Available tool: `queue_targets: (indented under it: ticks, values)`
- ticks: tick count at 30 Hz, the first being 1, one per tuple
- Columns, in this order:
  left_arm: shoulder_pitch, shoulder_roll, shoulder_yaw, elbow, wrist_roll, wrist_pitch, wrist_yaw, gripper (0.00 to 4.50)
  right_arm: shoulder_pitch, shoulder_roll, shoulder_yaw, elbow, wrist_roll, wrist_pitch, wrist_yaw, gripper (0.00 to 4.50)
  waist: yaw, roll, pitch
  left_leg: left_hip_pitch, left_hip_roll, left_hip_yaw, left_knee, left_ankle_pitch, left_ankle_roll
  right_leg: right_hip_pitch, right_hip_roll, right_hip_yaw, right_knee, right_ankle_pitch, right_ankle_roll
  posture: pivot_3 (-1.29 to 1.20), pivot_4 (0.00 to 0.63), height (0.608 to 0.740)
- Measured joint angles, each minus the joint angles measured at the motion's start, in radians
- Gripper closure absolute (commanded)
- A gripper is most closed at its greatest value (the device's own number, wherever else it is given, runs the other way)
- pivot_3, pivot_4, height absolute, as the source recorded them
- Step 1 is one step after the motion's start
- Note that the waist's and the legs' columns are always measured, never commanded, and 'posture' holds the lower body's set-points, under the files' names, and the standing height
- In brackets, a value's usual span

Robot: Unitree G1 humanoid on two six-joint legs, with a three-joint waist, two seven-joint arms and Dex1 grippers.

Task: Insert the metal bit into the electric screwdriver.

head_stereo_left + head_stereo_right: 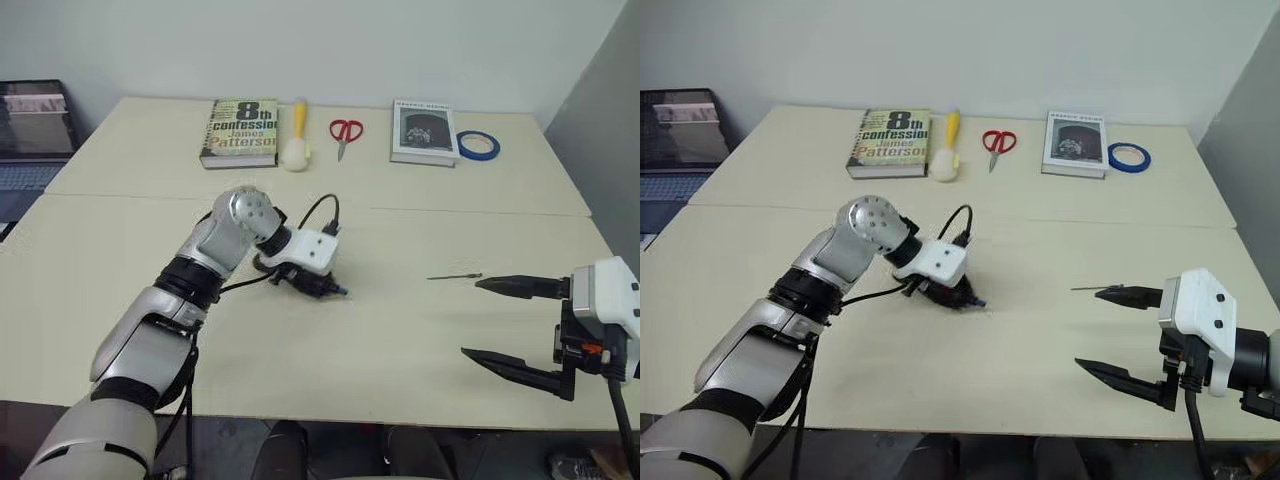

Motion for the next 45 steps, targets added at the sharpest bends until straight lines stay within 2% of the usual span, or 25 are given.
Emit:
queue_targets:
  ticks: [5,8,12,15,21,34,45]
  values:
    - [-0.046,-0.067,0.105,0.001,-0.054,0.108,0.142,2.86,0.000,-0.002,0.000,0.005,0.000,0.000,0.000,0.00,-0.004,0.000,0.000,0.001,0.000,0.000,0.000,0.000,0.000,0.000,0.000,0.000,0.000,0.000,0.000,0.00,0.150,0.740]
    - [-0.045,-0.138,0.154,0.027,-0.081,0.138,0.280,2.86,-0.007,-0.009,0.000,0.014,-0.001,0.000,0.000,0.00,-0.005,-0.001,0.000,0.001,0.000,0.000,0.000,0.000,0.000,0.000,0.000,0.000,0.000,0.000,0.000,0.00,0.150,0.740]
    - [-0.026,-0.268,0.284,0.042,-0.140,0.167,0.540,2.86,-0.043,-0.027,0.024,0.032,-0.003,-0.001,-0.003,0.00,-0.004,-0.001,0.001,0.001,0.000,0.000,0.000,0.000,0.000,0.000,0.000,0.000,0.000,0.001,0.001,0.00,0.150,0.740]
    - [0.053,-0.344,0.364,0.009,-0.196,0.171,0.689,2.86,-0.079,-0.027,0.053,0.057,-0.017,-0.010,-0.012,0.00,-0.008,-0.001,0.001,0.002,0.000,0.000,0.000,0.000,0.000,0.000,0.000,0.001,0.000,0.001,0.001,0.00,0.150,0.740]
    - [0.211,-0.427,0.398,-0.086,-0.227,0.134,0.855,2.86,-0.180,-0.027,0.112,0.087,-0.024,-0.019,-0.073,0.00,-0.002,-0.001,0.001,0.001,-0.001,0.000,0.000,0.000,0.000,0.000,0.000,0.001,-0.001,0.001,0.001,0.00,0.150,0.740]
    - [0.361,-0.419,0.384,-0.196,-0.228,0.100,0.932,2.86,-0.214,-0.031,0.144,0.111,-0.025,-0.018,-0.079,0.00,0.001,-0.001,0.001,0.001,-0.001,0.000,0.000,0.000,0.000,0.000,0.000,0.001,-0.001,0.001,0.001,0.00,0.150,0.740]
    - [0.474,-0.354,0.385,-0.368,-0.255,0.148,0.966,2.86,-0.244,-0.032,0.181,0.128,-0.039,-0.020,-0.069,0.00,-0.004,-0.001,0.001,0.002,-0.001,0.000,0.000,0.000,0.000,0.001,0.000,0.001,0.000,0.001,0.001,0.00,0.150,0.740]
